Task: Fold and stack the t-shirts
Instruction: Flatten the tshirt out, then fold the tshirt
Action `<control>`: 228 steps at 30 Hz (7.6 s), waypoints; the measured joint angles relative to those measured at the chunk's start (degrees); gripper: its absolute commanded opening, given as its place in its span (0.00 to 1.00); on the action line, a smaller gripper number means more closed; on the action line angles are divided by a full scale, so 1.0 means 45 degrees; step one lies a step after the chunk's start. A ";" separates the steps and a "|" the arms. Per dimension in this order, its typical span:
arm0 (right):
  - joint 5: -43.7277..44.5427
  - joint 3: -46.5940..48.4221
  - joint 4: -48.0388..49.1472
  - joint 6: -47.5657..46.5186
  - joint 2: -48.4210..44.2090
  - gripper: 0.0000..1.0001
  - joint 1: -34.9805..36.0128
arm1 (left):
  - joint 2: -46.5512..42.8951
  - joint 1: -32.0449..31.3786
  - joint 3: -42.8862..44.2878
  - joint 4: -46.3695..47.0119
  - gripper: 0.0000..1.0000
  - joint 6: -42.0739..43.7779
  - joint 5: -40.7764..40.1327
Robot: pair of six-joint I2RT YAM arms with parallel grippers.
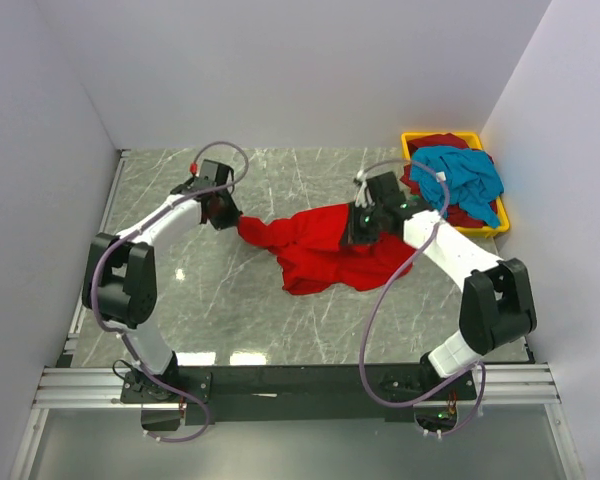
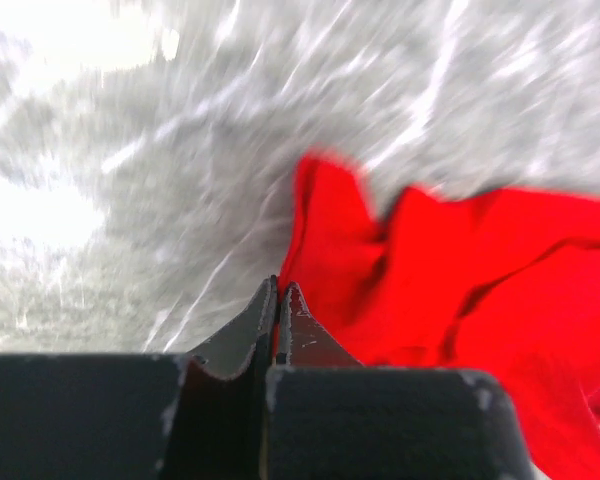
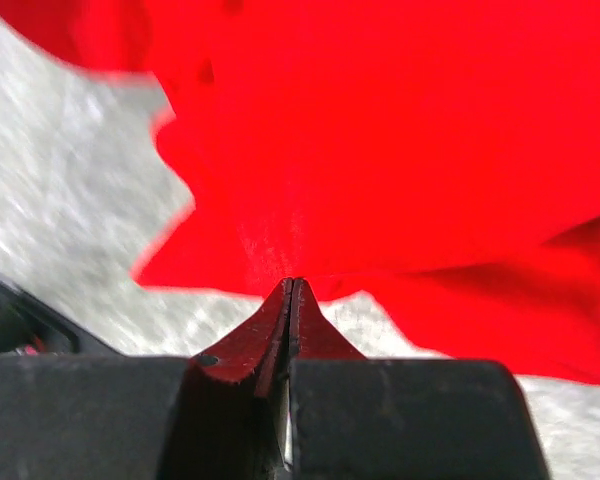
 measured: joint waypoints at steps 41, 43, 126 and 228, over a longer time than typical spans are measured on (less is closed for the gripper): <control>0.1292 1.3202 0.1044 -0.0427 -0.5275 0.00 -0.2846 | -1.1676 0.1933 0.3701 0.4503 0.01 0.1909 -0.5217; 0.1413 1.3182 0.1462 -0.0573 -0.5158 0.00 -0.2846 | -1.1332 0.1933 0.3643 0.4435 0.01 0.1909 -0.5197; 0.2079 0.6810 0.1987 -0.0631 0.2589 0.89 -0.2681 | 0.0262 0.3274 0.2929 0.0981 0.99 0.1025 -0.0131; -0.0223 0.4988 -0.0243 -0.0393 0.3808 0.84 -0.2336 | -0.1802 0.6509 -0.2560 -0.0117 0.61 0.1379 -0.2652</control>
